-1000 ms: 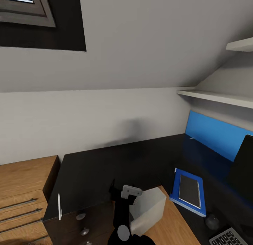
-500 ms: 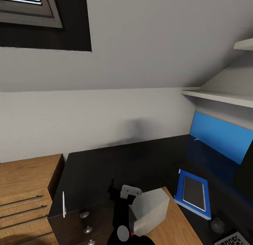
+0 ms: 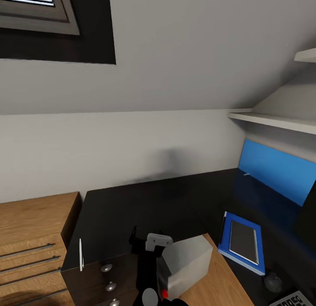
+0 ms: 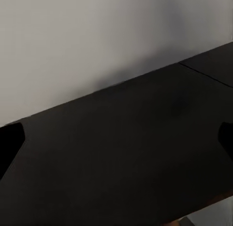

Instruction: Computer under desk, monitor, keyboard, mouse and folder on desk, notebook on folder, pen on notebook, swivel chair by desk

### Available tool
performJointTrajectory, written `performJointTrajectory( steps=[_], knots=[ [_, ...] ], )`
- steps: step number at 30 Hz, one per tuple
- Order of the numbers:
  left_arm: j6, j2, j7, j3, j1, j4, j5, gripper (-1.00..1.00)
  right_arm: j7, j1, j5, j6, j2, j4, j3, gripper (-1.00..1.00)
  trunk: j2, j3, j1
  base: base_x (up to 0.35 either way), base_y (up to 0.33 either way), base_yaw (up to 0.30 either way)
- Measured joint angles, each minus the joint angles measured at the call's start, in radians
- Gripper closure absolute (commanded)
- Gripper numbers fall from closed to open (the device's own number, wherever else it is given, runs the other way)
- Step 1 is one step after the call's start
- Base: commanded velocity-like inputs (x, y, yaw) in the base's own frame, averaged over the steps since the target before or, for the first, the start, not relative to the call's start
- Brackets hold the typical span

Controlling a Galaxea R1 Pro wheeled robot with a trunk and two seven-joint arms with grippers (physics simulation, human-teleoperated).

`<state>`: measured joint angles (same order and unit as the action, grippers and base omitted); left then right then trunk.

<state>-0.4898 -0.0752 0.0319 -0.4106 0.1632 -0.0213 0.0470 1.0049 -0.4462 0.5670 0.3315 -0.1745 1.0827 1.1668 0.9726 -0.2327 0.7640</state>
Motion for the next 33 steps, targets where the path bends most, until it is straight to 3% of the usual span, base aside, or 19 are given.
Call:
performJointTrajectory(
  steps=[4,33],
  knots=[
    [0.001,0.000,0.000,0.000,0.000,0.000,0.000,-1.00,-0.001,0.000,-0.024,0.002,0.000,0.006,0.012,-1.00,0.000,0.000,0.000,0.000,0.000,0.125],
    [0.000,0.000,0.000,0.001,0.000,0.000,0.000,-1.00,-0.005,0.000,-0.027,0.000,0.000,0.000,0.025,-1.00,0.000,-0.007,0.000,0.000,0.000,0.271]
  ],
)
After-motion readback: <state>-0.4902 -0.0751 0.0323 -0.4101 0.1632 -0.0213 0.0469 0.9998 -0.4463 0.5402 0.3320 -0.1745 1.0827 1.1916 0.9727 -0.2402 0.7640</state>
